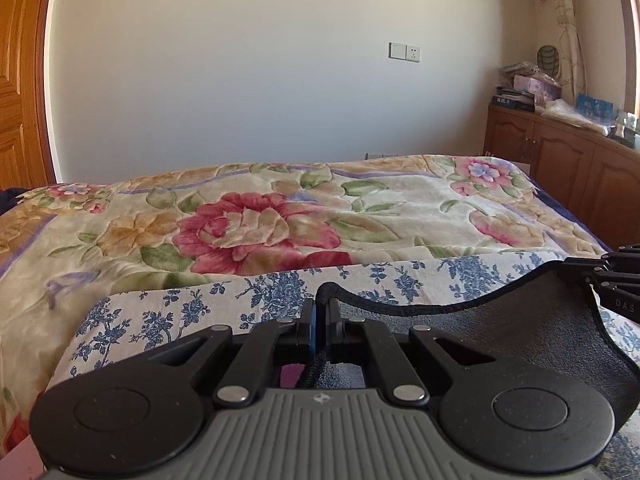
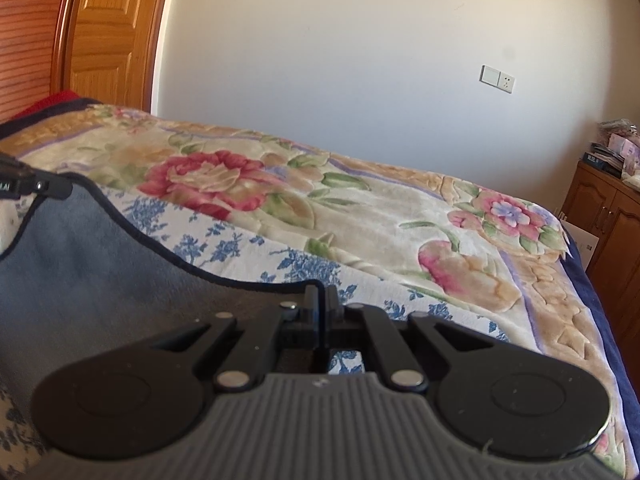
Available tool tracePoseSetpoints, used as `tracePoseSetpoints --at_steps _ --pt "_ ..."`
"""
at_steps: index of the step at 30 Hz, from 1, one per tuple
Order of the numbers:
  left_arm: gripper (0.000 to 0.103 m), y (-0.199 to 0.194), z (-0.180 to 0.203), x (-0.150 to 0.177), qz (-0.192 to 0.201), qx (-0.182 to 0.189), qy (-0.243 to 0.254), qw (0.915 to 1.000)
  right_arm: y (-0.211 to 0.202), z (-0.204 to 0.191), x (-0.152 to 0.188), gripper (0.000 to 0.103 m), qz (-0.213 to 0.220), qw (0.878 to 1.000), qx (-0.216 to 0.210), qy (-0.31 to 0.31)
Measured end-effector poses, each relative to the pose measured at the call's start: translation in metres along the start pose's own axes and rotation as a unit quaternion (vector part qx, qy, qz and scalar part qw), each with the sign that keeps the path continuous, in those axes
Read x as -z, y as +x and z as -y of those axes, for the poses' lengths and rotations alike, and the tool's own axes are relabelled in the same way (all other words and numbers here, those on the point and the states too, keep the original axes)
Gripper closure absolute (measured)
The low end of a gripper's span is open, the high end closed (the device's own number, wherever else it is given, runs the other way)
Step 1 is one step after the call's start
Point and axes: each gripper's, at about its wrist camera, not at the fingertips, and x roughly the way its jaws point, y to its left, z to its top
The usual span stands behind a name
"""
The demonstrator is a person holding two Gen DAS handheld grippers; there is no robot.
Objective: Fold towel
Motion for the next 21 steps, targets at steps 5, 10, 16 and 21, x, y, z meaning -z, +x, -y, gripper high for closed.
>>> tracePoseSetpoints --at_steps 5,10,16,21 --pt "0.098 0.016 -0.002 0.006 -0.019 -0.008 0.005 0.9998 0.012 0.000 0.005 0.100 -0.018 1.000 0.000 0.007" --pt "0.098 0.025 -0.002 0.011 -0.034 -0.019 0.011 0.9992 0.019 0.000 0.010 0.100 -0.037 0.999 -0.005 0.017" --pt "0.097 0.031 -0.002 0.014 -0.045 -0.023 0.013 0.9986 0.024 0.001 0.011 0.099 -0.052 0.998 -0.010 0.025" --pt "0.094 0.031 0.000 0.015 -0.047 -0.020 0.007 0.9987 0.025 0.004 0.013 0.099 -0.060 0.997 -0.012 0.039"
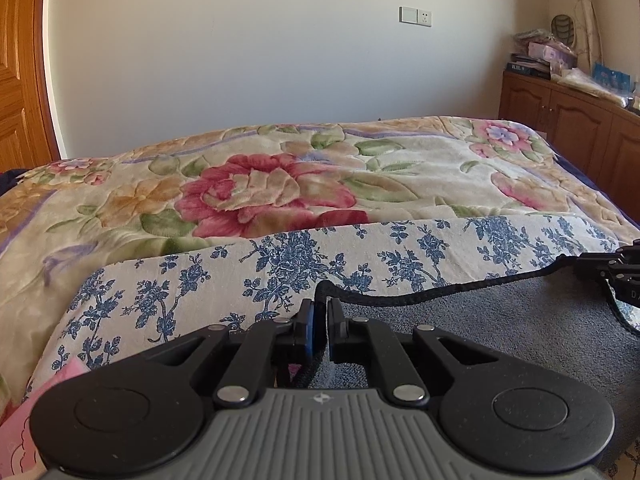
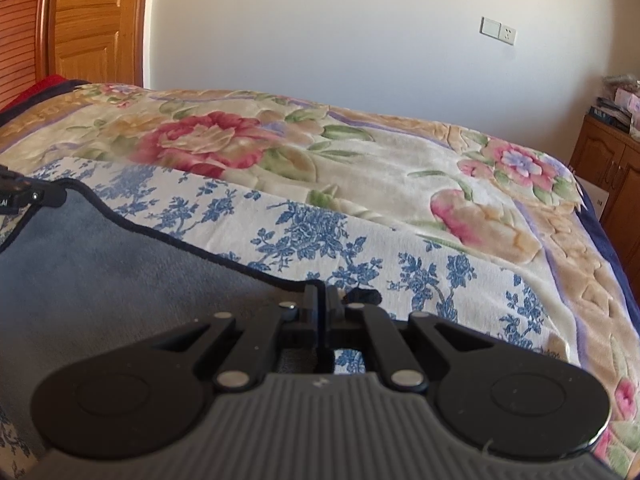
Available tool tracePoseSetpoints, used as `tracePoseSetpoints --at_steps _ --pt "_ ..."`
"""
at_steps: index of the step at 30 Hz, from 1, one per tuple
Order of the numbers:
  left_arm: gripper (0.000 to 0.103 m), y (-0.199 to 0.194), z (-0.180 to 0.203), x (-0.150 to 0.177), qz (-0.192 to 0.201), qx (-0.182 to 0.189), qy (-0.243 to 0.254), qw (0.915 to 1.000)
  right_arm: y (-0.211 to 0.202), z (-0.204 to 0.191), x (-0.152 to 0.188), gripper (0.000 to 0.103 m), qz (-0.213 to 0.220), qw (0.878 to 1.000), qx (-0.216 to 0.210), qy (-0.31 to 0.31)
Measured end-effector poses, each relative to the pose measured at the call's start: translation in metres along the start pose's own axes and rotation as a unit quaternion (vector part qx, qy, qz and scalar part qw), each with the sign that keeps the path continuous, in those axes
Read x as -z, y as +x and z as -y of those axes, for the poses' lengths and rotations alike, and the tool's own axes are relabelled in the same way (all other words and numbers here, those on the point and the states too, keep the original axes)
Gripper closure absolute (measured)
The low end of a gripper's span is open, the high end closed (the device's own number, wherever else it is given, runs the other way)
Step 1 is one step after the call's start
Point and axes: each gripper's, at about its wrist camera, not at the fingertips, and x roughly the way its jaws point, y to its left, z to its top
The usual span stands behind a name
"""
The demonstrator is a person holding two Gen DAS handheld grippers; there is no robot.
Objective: Fold towel
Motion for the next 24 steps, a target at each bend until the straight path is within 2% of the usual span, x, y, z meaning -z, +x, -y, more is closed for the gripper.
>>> tracePoseSetpoints --at_steps 2,4,5,6,7,9,10,18,22,24 --pt "0.087 0.000 0.001 0.000 -0.001 0.000 0.001 1.0000 0.000 0.000 0.001 0.099 -0.003 1.000 0.001 0.001" --pt "0.070 -0.002 0.001 0.000 0.006 0.000 0.002 1.0000 0.000 0.001 0.001 0.098 -0.002 1.000 0.002 0.002" --pt "0.050 -0.004 0.002 0.000 0.009 -0.002 0.004 1.0000 -0.001 0.001 0.000 0.094 -0.001 1.000 0.003 0.004" --pt "0.040 -0.005 0.003 0.000 0.014 -0.003 0.004 0.9999 -0.002 0.002 0.000 0.086 0.000 1.000 0.003 0.006" --pt "0.040 -0.007 0.003 -0.001 0.019 -0.003 0.004 0.9998 -0.004 0.002 0.000 0.082 0.001 1.000 0.003 0.009" --pt "0.040 -0.010 0.003 -0.001 0.018 0.001 0.001 0.9998 -0.007 0.003 -0.001 0.060 0.003 1.000 0.005 0.015" --pt "0.040 -0.011 0.004 -0.002 0.018 0.002 -0.001 0.9998 -0.010 0.004 -0.002 0.057 0.005 1.000 0.006 0.019" --pt "0.018 -0.042 0.011 -0.011 0.037 -0.006 0.000 0.9993 -0.040 -0.004 -0.011 0.046 0.020 1.000 -0.001 0.020" --pt "0.017 -0.058 0.017 -0.017 0.042 -0.006 0.003 0.9991 -0.058 -0.007 -0.014 0.040 0.025 1.000 -0.004 0.019" --pt "0.015 -0.065 0.019 -0.020 0.044 -0.007 0.005 0.9990 -0.065 -0.009 -0.015 0.032 0.026 0.999 -0.003 0.022"
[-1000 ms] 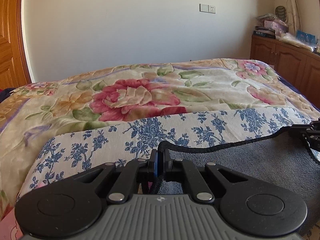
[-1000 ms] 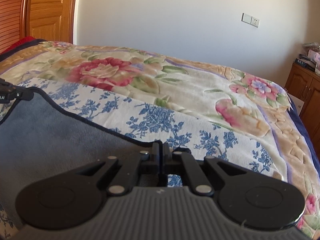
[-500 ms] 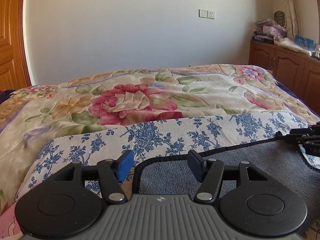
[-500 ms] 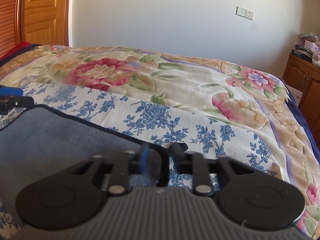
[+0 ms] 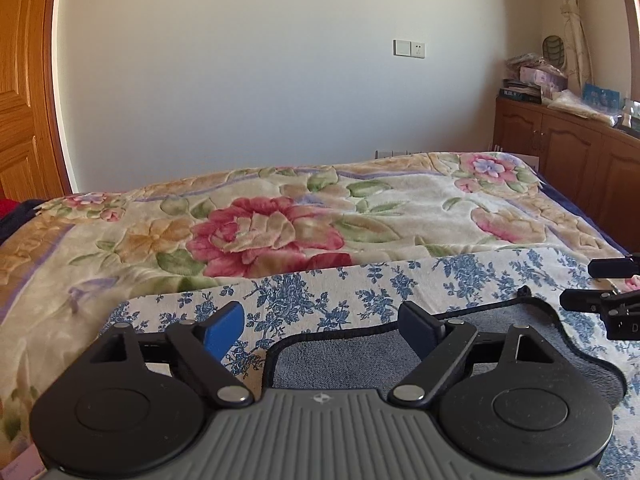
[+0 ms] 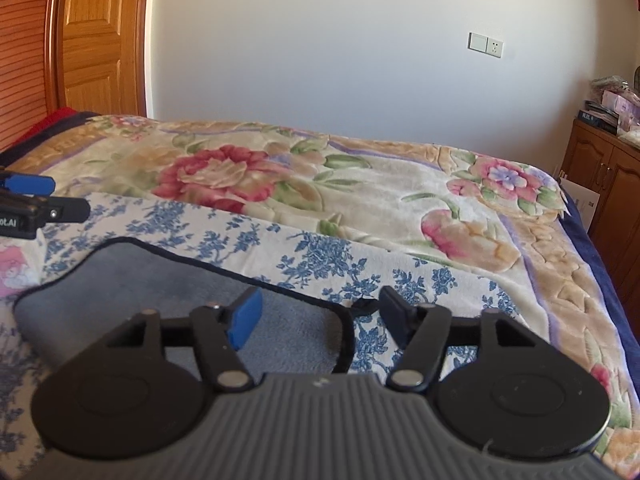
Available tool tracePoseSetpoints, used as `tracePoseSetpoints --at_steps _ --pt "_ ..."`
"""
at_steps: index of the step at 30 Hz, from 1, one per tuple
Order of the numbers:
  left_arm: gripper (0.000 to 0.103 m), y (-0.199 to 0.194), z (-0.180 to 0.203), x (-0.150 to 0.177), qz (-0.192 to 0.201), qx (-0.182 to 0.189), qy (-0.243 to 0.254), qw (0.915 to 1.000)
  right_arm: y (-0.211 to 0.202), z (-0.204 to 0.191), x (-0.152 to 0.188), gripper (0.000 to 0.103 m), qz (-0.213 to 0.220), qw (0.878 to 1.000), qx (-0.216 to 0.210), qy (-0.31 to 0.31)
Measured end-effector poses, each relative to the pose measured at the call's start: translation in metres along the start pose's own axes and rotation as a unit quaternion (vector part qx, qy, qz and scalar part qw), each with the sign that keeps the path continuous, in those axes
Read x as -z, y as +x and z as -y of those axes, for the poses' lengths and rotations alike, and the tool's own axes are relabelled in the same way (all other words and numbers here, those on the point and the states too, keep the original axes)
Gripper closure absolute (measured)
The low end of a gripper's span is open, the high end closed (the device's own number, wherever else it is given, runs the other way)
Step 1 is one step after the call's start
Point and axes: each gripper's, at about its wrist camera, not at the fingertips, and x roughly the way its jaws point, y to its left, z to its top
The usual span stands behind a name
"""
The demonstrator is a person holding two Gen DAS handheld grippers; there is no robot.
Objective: Fold towel
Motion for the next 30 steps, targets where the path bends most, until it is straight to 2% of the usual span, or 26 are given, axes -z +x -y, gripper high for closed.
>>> tracePoseSetpoints --at_steps 10,30 --pt "0.002 -0.046 0.011 -0.016 0.019 0.004 -0.003 0.9998 -0.041 -0.012 -0.006 0.001 0.016 1.000 -0.007 0.010" --pt "0.000 -0.122 0.013 -0.015 0.029 -0.007 0.016 0.9994 -0.105 -0.031 -0.004 0.000 0.026 1.000 0.006 0.006"
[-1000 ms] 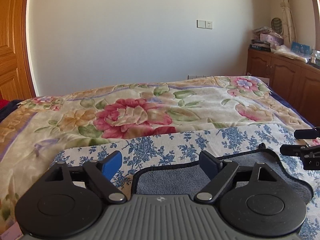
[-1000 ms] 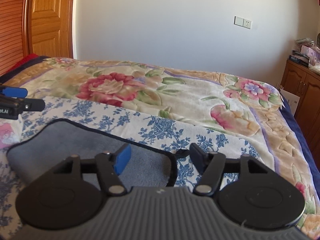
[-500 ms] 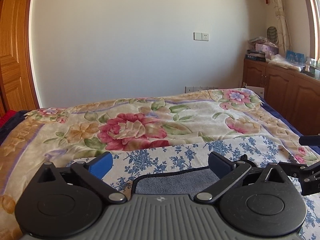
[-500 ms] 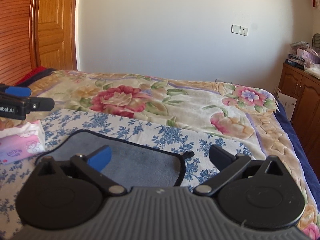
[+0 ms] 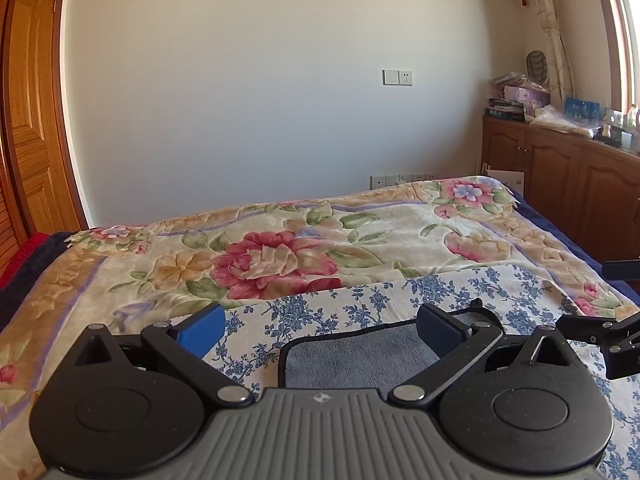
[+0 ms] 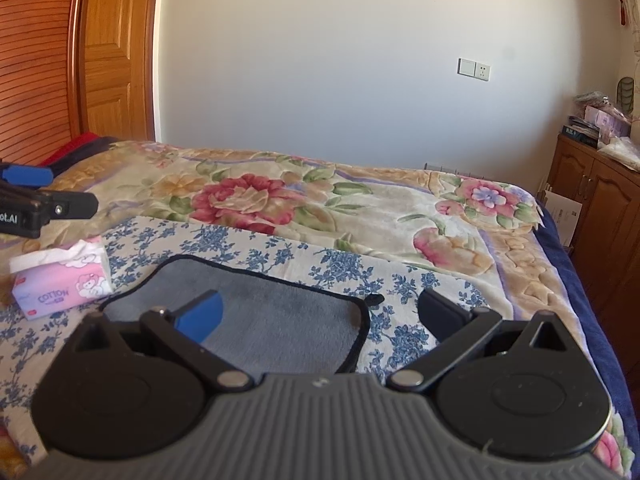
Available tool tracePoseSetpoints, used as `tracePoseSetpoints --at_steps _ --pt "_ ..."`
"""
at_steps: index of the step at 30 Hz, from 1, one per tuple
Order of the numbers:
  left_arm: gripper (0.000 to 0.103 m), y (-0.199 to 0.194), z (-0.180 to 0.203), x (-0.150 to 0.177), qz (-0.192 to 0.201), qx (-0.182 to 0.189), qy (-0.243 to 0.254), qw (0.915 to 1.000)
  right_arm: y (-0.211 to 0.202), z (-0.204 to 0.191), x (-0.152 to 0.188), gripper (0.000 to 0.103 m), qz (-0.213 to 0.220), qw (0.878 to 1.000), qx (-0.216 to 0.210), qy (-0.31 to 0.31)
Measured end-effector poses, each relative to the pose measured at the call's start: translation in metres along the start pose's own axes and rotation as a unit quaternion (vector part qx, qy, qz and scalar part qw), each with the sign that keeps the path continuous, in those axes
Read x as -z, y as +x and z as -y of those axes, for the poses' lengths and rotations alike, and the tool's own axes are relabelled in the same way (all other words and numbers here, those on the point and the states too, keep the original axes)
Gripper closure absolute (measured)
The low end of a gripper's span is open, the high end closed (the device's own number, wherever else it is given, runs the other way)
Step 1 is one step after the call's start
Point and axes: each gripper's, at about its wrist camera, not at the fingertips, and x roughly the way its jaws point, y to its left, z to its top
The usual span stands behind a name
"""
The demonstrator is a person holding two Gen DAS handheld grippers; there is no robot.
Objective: Fold towel
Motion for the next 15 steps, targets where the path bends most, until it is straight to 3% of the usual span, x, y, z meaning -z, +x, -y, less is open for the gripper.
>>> tracePoseSetpoints --at_steps 15 --pt "0.000 -0.071 0.005 0.020 -0.008 0.006 0.004 0.9999 -0.059 -0.011 0.007 0.000 0.008 1.000 0.007 0.013"
